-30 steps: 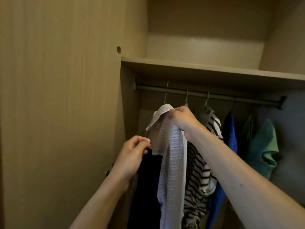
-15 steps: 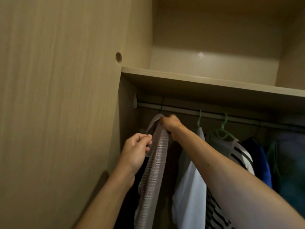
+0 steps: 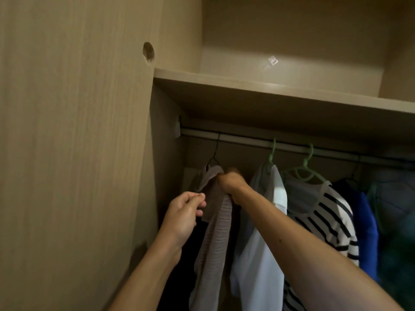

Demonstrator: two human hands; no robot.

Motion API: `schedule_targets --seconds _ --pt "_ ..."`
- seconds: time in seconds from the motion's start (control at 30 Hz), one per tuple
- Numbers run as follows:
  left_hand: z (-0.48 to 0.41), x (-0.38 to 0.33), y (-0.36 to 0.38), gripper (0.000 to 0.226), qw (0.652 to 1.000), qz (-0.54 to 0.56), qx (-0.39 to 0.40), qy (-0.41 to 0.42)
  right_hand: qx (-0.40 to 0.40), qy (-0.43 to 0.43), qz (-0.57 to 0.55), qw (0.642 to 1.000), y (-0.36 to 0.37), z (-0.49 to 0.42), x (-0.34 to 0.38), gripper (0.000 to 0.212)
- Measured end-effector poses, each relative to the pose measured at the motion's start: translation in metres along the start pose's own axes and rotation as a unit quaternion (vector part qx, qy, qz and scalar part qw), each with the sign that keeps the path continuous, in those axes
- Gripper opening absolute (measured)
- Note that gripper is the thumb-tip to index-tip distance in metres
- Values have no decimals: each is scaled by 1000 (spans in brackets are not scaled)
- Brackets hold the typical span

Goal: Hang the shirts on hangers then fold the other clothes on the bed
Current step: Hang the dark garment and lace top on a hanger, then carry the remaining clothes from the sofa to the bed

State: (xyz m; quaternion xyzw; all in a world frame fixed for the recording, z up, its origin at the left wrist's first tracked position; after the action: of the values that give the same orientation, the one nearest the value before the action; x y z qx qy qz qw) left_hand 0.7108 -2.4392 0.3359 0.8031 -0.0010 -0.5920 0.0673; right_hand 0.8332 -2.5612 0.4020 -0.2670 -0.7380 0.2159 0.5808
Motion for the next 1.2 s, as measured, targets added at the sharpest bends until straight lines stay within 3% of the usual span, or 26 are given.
schedule_targets --seconds 0.27,0.37,0.47,0.53,0.73,0.97,1.2 --pt "19 8 0 18 999 -43 -23 -19 0 -12 91 996 -7 14 -17 27" --pt "37 4 2 17 998 -56 -34 -22 -24 -15 108 994 -11 34 -22 39" --pt "62 2 6 17 996 -68 -52 -14 -89 -86 89 988 -21 70 -25 50" --pt "84 1 11 17 995 -75 -68 -6 -86 -133 25 987 -22 100 -29 48" --pt "177 16 16 16 988 -92 -121 -21 80 -133 -202 967 -5 194 -43 31" --pt "328 24 8 13 971 -99 -219 -16 187 -165 -317 915 32 299 -52 13" --pt "483 23 -27 13 897 -167 -408 24 350 -211 -411 815 78 450 -24 14"
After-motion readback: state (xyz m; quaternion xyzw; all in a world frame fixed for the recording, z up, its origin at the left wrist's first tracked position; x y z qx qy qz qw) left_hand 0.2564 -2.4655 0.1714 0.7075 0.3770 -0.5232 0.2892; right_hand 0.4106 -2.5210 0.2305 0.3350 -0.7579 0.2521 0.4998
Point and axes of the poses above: each hand's wrist, its own z-axis away from the middle knuckle, its own y-axis out of the palm, x = y × z, the point moved 2 cm from there along -z, towards the middle knuckle, and after that the axes turned 5 degrees about x, right-handed, at the moved point
